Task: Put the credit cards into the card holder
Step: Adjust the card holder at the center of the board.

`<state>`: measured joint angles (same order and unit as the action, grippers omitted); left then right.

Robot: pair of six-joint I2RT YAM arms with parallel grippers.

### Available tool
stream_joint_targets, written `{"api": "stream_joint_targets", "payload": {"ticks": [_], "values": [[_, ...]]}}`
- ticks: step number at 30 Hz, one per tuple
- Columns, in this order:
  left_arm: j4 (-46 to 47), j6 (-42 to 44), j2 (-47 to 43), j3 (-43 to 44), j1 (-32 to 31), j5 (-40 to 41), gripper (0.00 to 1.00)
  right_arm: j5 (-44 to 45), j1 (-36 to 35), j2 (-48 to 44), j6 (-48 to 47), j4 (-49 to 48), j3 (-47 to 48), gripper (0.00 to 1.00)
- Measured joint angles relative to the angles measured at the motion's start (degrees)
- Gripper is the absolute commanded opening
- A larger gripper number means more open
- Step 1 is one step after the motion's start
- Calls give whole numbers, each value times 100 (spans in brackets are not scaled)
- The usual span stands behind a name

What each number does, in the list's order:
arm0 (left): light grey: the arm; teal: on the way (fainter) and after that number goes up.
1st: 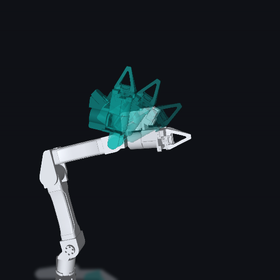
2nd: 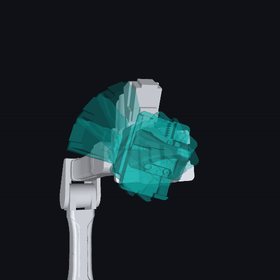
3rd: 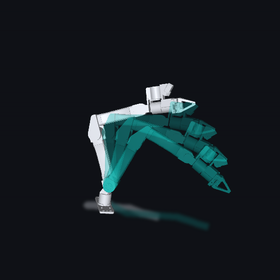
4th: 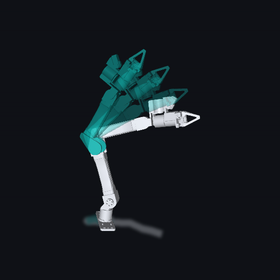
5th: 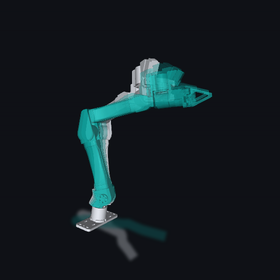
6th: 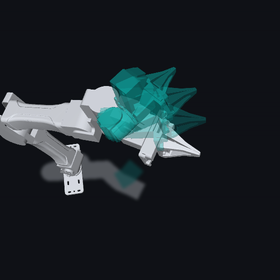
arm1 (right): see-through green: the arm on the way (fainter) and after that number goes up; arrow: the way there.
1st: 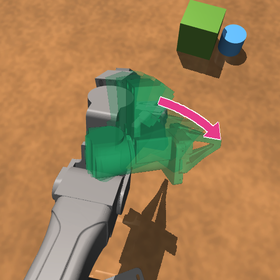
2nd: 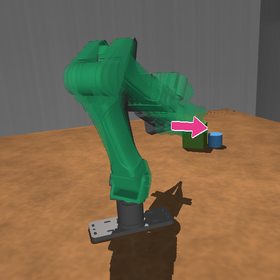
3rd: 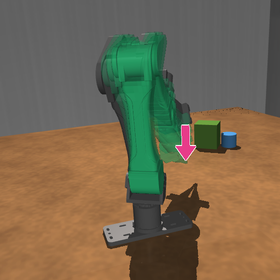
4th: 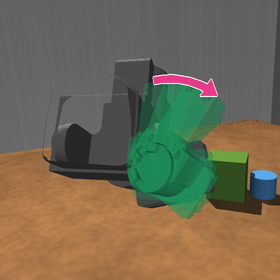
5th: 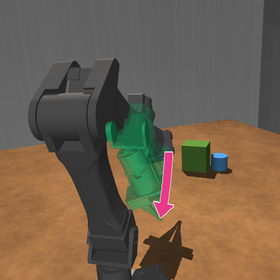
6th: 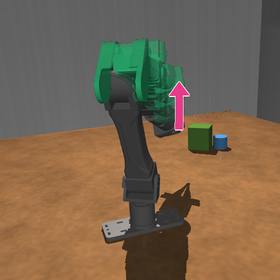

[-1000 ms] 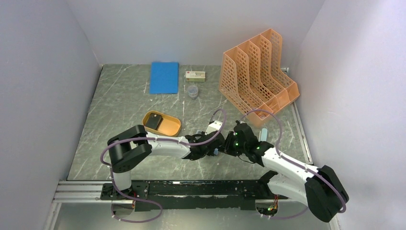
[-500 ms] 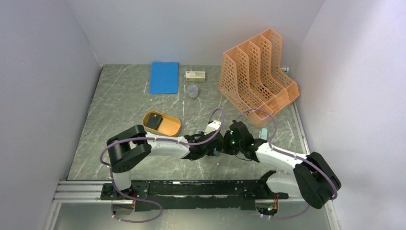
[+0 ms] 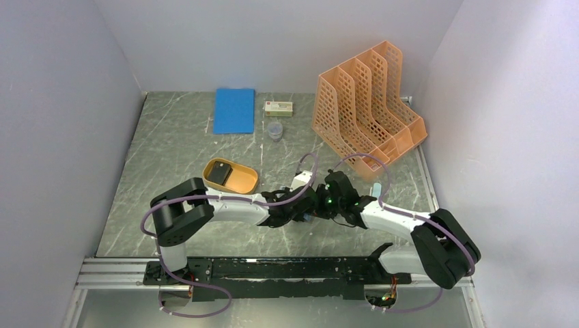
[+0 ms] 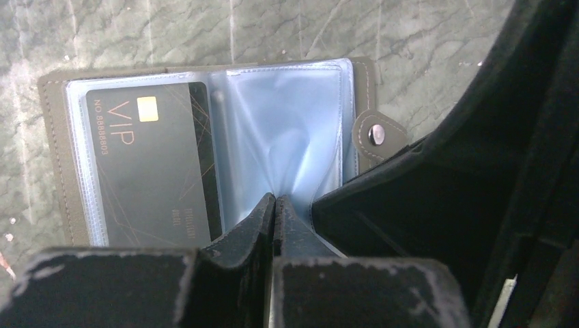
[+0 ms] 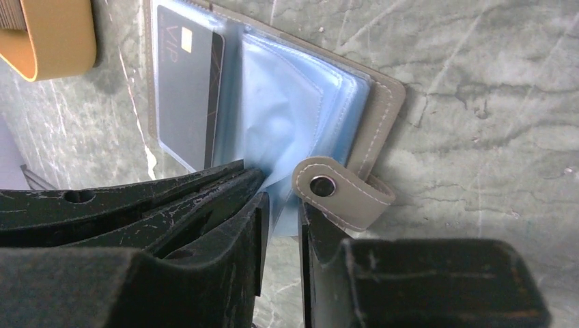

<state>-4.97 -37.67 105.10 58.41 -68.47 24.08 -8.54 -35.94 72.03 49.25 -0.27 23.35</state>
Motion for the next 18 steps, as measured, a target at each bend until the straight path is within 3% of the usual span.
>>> {"api": "stream_joint_targets", "payload": {"ticks": [18], "values": [[-1209,-94,-568,0,13,-129,25,-155,-74,201,20,-348,7,31]]}}
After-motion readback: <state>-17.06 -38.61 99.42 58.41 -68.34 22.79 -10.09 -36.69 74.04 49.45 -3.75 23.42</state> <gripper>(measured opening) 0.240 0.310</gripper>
